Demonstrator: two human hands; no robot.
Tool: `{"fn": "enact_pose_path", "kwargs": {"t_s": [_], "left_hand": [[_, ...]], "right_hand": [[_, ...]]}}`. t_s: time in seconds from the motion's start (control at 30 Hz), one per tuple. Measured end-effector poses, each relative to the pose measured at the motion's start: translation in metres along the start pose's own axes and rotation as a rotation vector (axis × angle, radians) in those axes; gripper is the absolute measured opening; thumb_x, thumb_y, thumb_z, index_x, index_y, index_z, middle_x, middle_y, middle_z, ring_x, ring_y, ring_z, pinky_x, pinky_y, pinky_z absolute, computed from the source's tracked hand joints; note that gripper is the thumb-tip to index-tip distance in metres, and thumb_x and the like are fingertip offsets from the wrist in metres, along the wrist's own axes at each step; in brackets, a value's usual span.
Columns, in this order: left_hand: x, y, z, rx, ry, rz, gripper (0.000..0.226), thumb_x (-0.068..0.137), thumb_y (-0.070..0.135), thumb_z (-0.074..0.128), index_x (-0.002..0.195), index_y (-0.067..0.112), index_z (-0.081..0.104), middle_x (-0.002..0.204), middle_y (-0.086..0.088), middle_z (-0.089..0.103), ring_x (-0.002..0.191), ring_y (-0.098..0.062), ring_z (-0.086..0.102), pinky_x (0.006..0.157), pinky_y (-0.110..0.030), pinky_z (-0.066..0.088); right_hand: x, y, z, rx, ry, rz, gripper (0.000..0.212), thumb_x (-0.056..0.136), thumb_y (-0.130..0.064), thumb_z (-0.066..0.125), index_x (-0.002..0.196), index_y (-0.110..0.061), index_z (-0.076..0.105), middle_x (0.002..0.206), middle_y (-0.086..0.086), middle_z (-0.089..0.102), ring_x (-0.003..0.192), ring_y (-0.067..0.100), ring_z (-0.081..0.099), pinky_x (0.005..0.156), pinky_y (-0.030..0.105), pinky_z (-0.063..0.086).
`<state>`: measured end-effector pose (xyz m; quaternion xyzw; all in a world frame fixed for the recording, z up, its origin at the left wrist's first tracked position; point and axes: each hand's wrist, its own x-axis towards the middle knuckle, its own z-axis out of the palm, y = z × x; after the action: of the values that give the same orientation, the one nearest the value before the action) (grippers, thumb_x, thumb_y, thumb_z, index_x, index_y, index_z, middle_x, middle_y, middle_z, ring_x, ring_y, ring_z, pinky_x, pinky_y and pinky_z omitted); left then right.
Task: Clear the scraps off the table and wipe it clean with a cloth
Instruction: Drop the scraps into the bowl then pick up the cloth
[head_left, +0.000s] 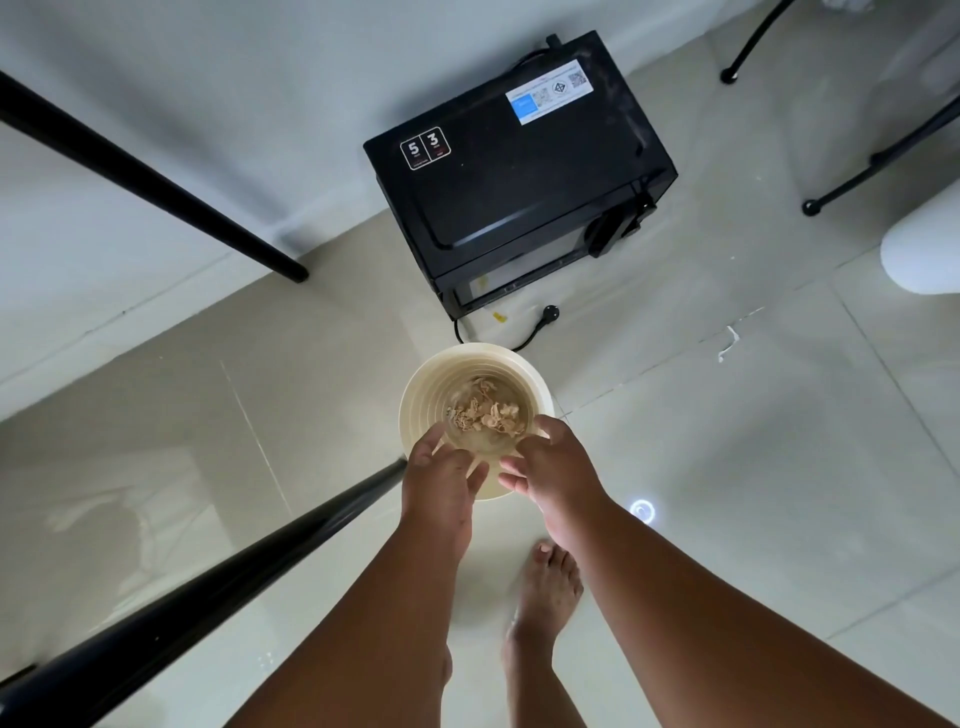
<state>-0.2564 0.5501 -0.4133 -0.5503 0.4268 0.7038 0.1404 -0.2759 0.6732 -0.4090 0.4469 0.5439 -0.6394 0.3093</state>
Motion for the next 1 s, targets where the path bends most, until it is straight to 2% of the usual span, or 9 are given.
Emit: {"fn": "enact_pose_path", "kwargs": {"t_s": [0.13,0.27,0.37,0.47,0.57,0.7,0.77,0.9,1.0], "left_hand": [[-0.004,-0.005,-0.001,0.021,0.001,0.002,0.053,0.089,-0.010,0.056,0.122,0.030,0.062,0.097,-0.002,0.072,0.090,-0.015,0.069,0.079,-0.033,0.060],[-0.015,-0.006,0.000,0.028,0.018,0.003,0.047,0.090,-0.008,0.057,0.118,0.029,0.065,0.114,-0.009,0.070,0.107,-0.024,0.068,0.084,-0.037,0.059],[-0.028,-0.003,0.000,0.045,0.032,-0.011,0.038,0.093,-0.001,0.057,0.118,0.026,0.065,0.115,-0.009,0.068,0.112,-0.026,0.067,0.082,-0.037,0.058],[-0.046,0.006,0.000,0.150,0.045,0.004,0.027,0.096,0.004,0.055,0.112,0.022,0.068,0.113,-0.009,0.068,0.109,-0.026,0.068,0.079,-0.037,0.060],[-0.071,0.021,0.001,0.409,0.066,0.073,0.024,0.093,0.010,0.055,0.107,0.024,0.069,0.114,-0.007,0.067,0.105,-0.022,0.068,0.080,-0.035,0.062],[-0.118,0.056,0.003,0.641,0.017,0.183,0.020,0.092,0.015,0.057,0.103,0.028,0.067,0.109,0.000,0.068,0.095,-0.017,0.067,0.080,-0.036,0.062],[-0.150,0.079,0.008,0.675,-0.026,0.199,0.017,0.093,0.015,0.058,0.102,0.026,0.067,0.105,-0.002,0.071,0.090,-0.018,0.069,0.085,-0.041,0.062],[-0.222,0.114,0.004,0.645,-0.119,0.210,0.017,0.094,0.011,0.058,0.105,0.021,0.066,0.096,-0.008,0.072,0.087,-0.020,0.070,0.068,-0.034,0.055],[-0.271,0.130,-0.012,0.657,-0.167,0.242,0.015,0.094,0.013,0.060,0.103,0.022,0.068,0.096,-0.009,0.073,0.084,-0.018,0.071,0.064,-0.031,0.053]], "right_hand": [[-0.002,0.002,-0.002,0.006,0.003,0.004,0.049,0.095,-0.008,0.052,0.140,-0.026,0.048,0.119,0.004,0.066,0.098,0.021,0.073,0.074,0.033,0.065],[-0.011,0.000,-0.006,0.003,0.007,-0.008,0.047,0.096,-0.009,0.053,0.140,-0.024,0.050,0.116,0.002,0.066,0.097,0.022,0.073,0.074,0.035,0.064],[-0.023,-0.003,-0.011,-0.012,0.005,-0.015,0.043,0.096,-0.011,0.053,0.138,-0.023,0.052,0.118,0.003,0.066,0.098,0.022,0.072,0.073,0.034,0.061],[-0.041,-0.011,-0.018,-0.011,0.003,-0.028,0.037,0.098,-0.008,0.054,0.133,-0.022,0.055,0.119,0.006,0.067,0.101,0.023,0.072,0.074,0.035,0.060],[-0.067,-0.022,-0.026,-0.048,-0.006,-0.050,0.032,0.099,-0.010,0.052,0.125,-0.027,0.056,0.120,-0.001,0.067,0.101,0.016,0.072,0.071,0.031,0.059],[-0.118,-0.044,-0.035,-0.118,-0.011,-0.075,0.032,0.100,-0.013,0.052,0.127,-0.028,0.057,0.120,-0.004,0.066,0.098,0.009,0.071,0.068,0.026,0.057],[-0.153,-0.063,-0.039,-0.156,-0.025,-0.108,0.030,0.100,-0.013,0.052,0.127,-0.025,0.058,0.120,-0.001,0.067,0.098,0.011,0.071,0.067,0.025,0.057],[-0.227,-0.092,-0.044,-0.239,-0.051,-0.168,0.025,0.100,-0.013,0.053,0.123,-0.020,0.060,0.117,0.002,0.068,0.096,0.019,0.070,0.070,0.029,0.056],[-0.278,-0.104,-0.045,-0.296,-0.070,-0.225,0.021,0.099,-0.013,0.053,0.117,-0.021,0.061,0.113,0.001,0.069,0.081,0.017,0.069,0.065,0.028,0.054]]}}
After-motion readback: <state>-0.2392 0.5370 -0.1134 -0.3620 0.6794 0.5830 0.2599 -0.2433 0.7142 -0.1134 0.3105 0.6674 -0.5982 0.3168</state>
